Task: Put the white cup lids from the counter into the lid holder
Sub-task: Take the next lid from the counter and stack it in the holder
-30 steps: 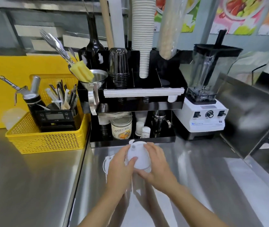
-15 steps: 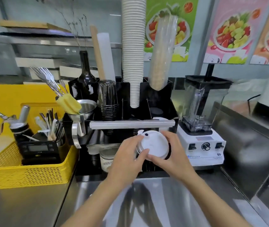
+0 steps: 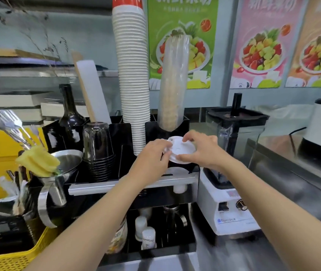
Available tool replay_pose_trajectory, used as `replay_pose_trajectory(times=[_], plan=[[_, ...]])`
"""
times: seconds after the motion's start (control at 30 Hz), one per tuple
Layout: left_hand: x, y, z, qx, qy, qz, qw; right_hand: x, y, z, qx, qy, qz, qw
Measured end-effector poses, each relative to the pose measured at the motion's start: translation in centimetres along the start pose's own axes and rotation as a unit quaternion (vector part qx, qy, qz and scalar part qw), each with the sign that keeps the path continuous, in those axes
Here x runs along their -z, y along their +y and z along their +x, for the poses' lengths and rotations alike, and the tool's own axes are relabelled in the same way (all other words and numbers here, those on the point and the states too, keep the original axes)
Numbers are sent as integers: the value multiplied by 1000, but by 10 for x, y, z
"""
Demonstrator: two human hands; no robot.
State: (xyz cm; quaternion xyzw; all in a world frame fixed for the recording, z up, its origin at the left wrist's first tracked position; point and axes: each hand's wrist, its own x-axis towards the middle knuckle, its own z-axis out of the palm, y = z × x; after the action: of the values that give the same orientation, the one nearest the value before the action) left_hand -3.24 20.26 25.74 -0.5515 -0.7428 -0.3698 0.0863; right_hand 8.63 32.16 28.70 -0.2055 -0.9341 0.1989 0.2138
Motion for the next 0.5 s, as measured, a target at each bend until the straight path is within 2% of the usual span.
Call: replay_pose_trajectory(times=[0.07, 0.17, 0.27, 0.4, 0.5], plan=[[-5, -7, 5, 9, -15, 14, 1000, -4, 4, 9, -7, -16, -11, 1000], [-12, -18, 6, 18, -81, 55, 995, -13, 9, 17, -14, -60, -37, 997], [-16, -27, 7, -10, -141, 119, 983, -23, 14, 23, 5, -87, -107, 990], [-24, -36, 14, -67, -156, 249, 954, -33, 19, 34, 8, -154, -182, 971], [-29, -37, 20, -66, -189, 300, 933, -32, 16, 43, -13, -211, -205, 956]])
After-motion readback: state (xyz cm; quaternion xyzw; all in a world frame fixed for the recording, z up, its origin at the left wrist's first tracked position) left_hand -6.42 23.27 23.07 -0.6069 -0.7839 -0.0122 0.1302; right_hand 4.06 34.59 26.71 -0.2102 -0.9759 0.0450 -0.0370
